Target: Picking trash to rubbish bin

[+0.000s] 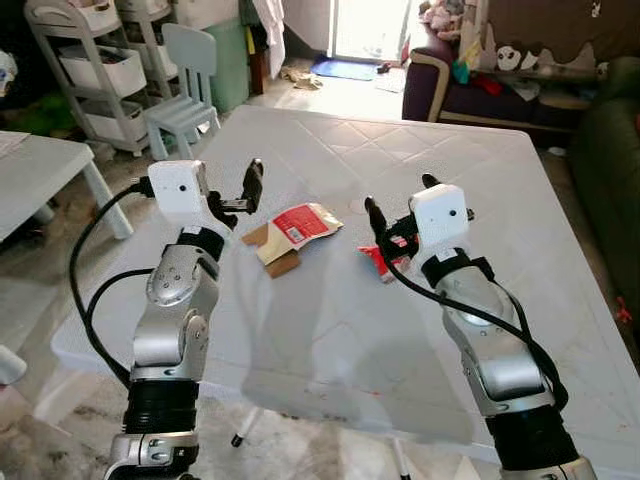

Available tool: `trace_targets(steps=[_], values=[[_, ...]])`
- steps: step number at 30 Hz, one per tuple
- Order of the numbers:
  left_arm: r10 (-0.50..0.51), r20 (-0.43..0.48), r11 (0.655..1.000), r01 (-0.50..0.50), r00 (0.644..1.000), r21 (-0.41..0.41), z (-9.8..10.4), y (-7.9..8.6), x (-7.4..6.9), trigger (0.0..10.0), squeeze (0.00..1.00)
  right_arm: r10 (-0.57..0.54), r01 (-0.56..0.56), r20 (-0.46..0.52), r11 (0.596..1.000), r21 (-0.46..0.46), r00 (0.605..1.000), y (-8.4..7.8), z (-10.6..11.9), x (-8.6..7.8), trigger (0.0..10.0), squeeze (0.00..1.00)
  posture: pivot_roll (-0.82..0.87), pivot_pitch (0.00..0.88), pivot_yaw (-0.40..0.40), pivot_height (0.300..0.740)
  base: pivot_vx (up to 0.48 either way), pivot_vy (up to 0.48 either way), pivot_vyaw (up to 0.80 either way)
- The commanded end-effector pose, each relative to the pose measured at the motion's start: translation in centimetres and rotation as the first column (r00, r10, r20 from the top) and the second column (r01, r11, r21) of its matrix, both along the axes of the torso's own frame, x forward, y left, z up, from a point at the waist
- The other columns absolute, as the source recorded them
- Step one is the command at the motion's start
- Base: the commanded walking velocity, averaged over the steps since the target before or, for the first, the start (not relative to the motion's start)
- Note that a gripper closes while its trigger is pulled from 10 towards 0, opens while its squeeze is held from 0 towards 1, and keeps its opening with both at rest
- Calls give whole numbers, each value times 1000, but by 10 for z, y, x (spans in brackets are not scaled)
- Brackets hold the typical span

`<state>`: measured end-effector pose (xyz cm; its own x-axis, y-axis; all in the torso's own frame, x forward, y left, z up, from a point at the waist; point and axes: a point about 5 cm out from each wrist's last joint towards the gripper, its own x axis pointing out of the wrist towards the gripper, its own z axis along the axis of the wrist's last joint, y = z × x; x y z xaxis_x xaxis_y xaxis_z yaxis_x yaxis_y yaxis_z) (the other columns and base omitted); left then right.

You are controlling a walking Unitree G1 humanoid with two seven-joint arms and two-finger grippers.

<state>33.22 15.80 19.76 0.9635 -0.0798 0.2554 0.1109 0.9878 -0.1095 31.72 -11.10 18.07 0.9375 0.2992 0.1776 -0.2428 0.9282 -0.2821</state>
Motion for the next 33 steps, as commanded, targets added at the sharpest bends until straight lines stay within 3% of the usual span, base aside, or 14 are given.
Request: trace_targets(steps=[1, 8, 10, 13, 17, 25, 28, 31, 33], values=[[29, 9, 998, -29, 1000, 59, -3, 0, -5, 10000, 0, 2, -5, -42, 998, -64, 999, -5, -5, 7, 10000, 0, -66, 24, -41, 740, 0, 0, 0], [-17, -22, 997, 19, 1000, 70, -17, -12, -14, 10000, 0, -71, 52, -102, 983, -178, 992, -24, -10, 30, 10000, 0, -57, 29, -61, 740, 0, 0, 0], [-37, -31, 996, 39, 999, 74, -22, -18, -20, 10000, 0, -95, 75, -104, 981, -180, 990, -28, -6, 42, 10000, 0, -47, 30, -73, 740, 0, 0, 0], [-42, -32, 996, 44, 999, 76, -23, -20, -21, 10000, 0, -98, 77, -104, 980, -184, 990, -29, -5, 45, 10000, 0, -46, 30, -75, 740, 0, 0, 0], [-71, -30, 994, 73, 997, 81, -26, -31, -31, 10000, 0, -161, 137, -103, 968, -211, 981, -37, 3, 66, 10000, 0, -25, 37, -99, 740, 0, 0, 0], [-57, -44, 995, 60, 997, 84, -31, -30, -37, 10000, 0, -267, 230, -153, 947, -224, 952, -49, -2, 78, 10000, 0, -14, 45, -109, 740, 0, 0, 0], [-57, -51, 994, 62, 997, 89, -32, -30, -38, 10000, 0, -302, 258, -211, 943, -211, 930, -53, -10, 80, 10000, 0, -8, 51, -110, 740, 0, 0, 0], [-78, -74, 992, 85, 994, 95, -35, -31, -41, 10000, 0, -365, 323, -347, 930, -176, 864, -61, -31, 78, 10000, 0, -1, 54, -110, 740, 0, 0, 0], [-79, -76, 992, 87, 994, 95, -36, -31, -41, 10000, 0, -369, 332, -379, 929, -161, 849, -61, -36, 77, 10000, 0, 3, 53, -109, 740, 0, 0, 0]])
